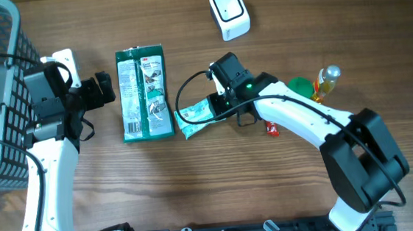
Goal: Scan the item barcode
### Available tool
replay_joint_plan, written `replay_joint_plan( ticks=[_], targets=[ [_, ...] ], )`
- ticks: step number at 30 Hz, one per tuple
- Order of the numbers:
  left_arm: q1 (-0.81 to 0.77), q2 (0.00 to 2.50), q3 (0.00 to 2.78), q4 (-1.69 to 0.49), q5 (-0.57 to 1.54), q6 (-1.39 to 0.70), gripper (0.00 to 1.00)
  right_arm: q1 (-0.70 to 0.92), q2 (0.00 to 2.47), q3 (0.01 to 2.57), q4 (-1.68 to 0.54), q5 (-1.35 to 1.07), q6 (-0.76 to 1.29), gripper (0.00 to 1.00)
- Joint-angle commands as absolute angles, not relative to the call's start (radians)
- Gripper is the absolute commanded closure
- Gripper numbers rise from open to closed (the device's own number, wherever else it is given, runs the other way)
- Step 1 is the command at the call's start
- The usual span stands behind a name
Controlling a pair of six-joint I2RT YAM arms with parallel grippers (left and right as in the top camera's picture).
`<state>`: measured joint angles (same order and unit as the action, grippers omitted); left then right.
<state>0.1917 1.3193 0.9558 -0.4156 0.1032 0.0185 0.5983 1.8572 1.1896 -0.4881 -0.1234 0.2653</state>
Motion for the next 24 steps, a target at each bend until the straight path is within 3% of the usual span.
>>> replay_joint_plan(
  ticks=[1, 13, 24],
  targets=[
    [0.196, 1.322, 0.963, -0.414, 0.107, 0.026, 0.0, 0.593, 1.925, 1.183, -0.457, -0.22, 0.254, 0.51],
    [0.196, 1.322, 0.963, -0.413, 0.107, 0.026, 0.0, 0.562, 1.969, 1.184, -0.429, -0.278, 0.264, 0.55],
    [0.196, 1.322, 0.963, -0.414, 0.107, 0.026, 0.0, 0.503, 1.941, 1.18, -0.406, -0.354, 0.256, 0.5]
  ],
)
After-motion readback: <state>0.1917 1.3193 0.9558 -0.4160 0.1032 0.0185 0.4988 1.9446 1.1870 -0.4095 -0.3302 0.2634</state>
